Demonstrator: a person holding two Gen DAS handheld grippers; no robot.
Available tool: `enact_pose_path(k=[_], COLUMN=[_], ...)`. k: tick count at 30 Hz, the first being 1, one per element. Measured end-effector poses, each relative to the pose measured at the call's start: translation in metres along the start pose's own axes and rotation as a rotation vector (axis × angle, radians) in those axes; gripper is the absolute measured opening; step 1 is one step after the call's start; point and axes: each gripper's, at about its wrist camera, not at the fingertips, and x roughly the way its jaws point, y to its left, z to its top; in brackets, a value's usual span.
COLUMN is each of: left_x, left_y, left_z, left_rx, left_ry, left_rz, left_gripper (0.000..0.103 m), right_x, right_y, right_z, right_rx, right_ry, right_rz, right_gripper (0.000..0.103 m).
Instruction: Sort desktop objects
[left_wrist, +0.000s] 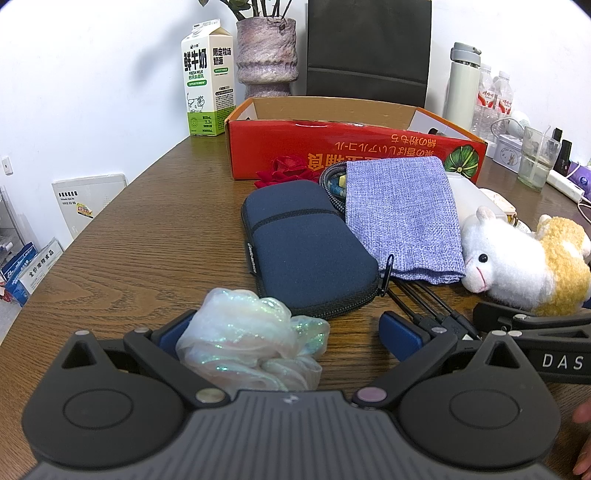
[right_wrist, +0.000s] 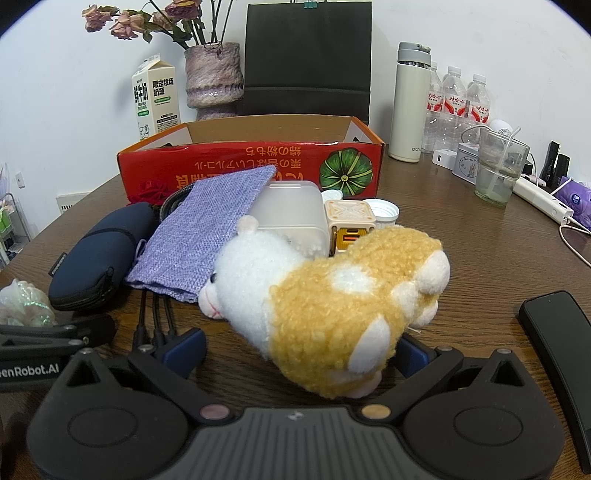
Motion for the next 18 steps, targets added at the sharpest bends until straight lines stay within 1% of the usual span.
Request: enact_pose_path(k=[18], left_x=[-0.0023], left_y=[-0.003], left_z=[0.0038], left_rx=[0.0], left_ry=[0.0], left_rz=[0.0], left_gripper=[0.103], right_x=[0.0002], right_y=[-0.0003], right_z=[-0.0006], right_rx=[-0.001], right_ry=[0.0], right_rz=[0.0], right_gripper=[0.103])
